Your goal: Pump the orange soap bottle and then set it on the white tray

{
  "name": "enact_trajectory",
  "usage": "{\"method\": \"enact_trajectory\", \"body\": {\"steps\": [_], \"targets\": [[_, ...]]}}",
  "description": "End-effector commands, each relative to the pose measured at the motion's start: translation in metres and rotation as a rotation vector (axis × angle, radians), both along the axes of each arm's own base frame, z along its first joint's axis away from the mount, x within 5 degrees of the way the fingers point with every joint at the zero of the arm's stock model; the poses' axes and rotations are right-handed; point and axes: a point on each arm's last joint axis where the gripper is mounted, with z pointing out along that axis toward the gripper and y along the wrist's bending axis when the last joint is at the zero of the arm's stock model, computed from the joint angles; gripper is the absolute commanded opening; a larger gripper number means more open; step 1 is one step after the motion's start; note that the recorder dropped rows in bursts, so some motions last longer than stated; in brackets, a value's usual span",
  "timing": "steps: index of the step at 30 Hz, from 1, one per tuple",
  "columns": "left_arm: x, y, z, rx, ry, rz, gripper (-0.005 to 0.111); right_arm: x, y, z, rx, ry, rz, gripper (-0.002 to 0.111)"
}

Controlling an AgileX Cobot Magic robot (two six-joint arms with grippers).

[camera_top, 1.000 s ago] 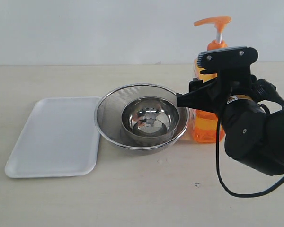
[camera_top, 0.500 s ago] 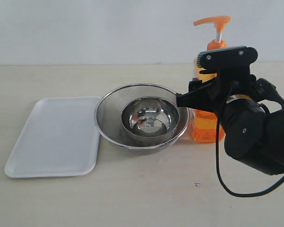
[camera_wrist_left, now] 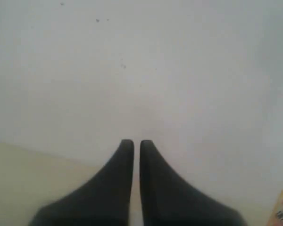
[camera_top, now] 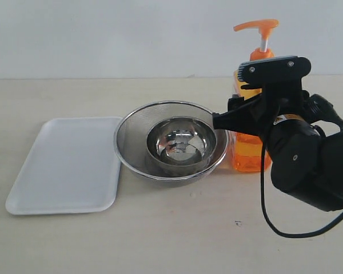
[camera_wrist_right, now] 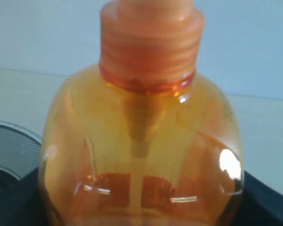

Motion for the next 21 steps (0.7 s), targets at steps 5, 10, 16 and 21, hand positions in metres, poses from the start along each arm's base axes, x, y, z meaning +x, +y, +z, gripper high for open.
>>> {"method": "enact_trajectory", "body": {"steps": [5,10,16,21], "targets": [[0.002,0.003,-0.021,0.185,0.204,0.053,0.005,-0.005,0.002,-0.015,-0.007,0.116,0.039,0.062],[0.000,0.004,-0.032,0.231,0.332,0.047,0.005,-0.005,0.002,-0.015,-0.007,0.116,0.039,0.062],[0.000,0.004,-0.037,0.326,0.377,0.038,0.005,-0.005,0.002,-0.015,-0.007,0.116,0.039,0.062],[-0.001,0.003,-0.038,0.396,0.375,0.030,0.005,-0.005,0.002,-0.015,-0.007,0.116,0.039,0.062]]}}
